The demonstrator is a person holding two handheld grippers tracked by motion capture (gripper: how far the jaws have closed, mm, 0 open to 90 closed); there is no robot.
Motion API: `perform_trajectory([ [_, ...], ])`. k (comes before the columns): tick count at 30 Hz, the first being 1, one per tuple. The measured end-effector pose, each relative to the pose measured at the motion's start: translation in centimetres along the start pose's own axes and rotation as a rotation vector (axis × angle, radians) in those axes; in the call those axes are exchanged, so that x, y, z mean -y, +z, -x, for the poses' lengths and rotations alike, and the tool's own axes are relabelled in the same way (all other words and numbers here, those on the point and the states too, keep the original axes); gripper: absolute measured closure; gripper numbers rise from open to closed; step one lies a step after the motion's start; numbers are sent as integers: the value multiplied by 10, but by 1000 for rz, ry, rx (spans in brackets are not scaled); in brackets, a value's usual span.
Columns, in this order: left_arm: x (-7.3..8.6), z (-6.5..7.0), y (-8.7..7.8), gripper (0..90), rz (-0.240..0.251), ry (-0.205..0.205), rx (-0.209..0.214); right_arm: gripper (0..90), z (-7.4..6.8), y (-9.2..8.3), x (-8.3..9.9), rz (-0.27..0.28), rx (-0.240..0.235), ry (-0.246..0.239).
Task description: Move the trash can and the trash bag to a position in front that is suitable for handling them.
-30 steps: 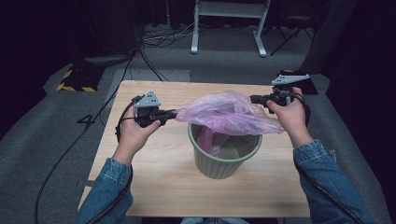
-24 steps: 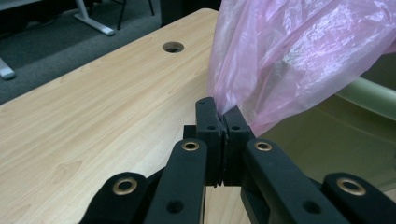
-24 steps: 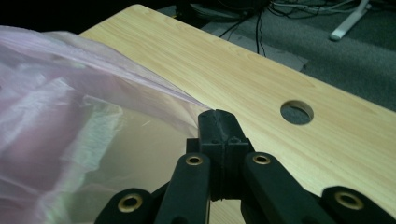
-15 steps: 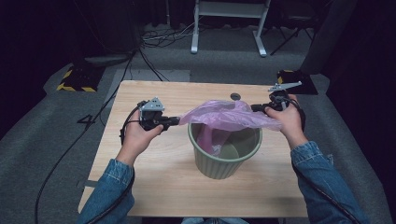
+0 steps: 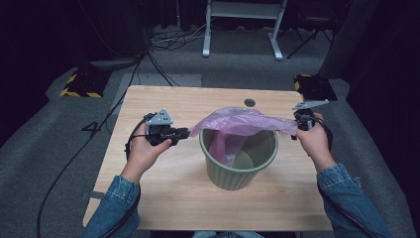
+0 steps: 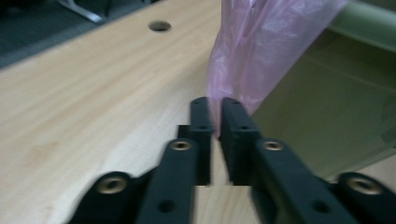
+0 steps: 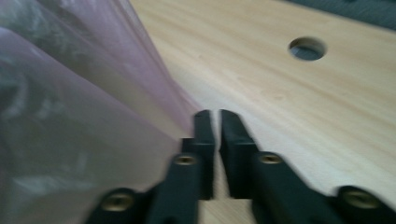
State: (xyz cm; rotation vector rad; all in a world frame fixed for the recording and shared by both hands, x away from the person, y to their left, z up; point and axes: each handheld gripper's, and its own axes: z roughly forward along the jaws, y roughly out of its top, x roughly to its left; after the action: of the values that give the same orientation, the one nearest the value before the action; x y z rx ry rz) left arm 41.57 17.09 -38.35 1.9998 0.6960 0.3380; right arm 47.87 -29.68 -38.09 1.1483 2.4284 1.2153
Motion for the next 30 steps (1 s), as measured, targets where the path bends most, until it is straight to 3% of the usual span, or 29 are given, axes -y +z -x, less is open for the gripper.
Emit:
perform_trajectory([
  [2,-2,6,-9,599,27,33,-55,645,0,-11,2,48,34,-7],
  [5,-4,12,-22,438,65,63,-81,527,1,-31,5,108,82,-19],
  [8,-10,19,-31,369,78,92,-81,490,3,-53,7,131,133,-31],
  [12,-18,29,-37,340,65,161,-98,440,8,-87,13,179,182,-9],
  [15,-22,31,-36,322,58,169,-88,420,0,-105,16,178,158,-35],
  [19,-22,27,-29,318,47,160,-85,400,-13,-115,27,117,168,-74],
  [25,-22,21,-20,319,77,110,-48,377,-35,-121,36,163,87,-114],
  [30,-20,7,-4,332,21,108,-75,370,-55,-116,30,177,28,-161],
])
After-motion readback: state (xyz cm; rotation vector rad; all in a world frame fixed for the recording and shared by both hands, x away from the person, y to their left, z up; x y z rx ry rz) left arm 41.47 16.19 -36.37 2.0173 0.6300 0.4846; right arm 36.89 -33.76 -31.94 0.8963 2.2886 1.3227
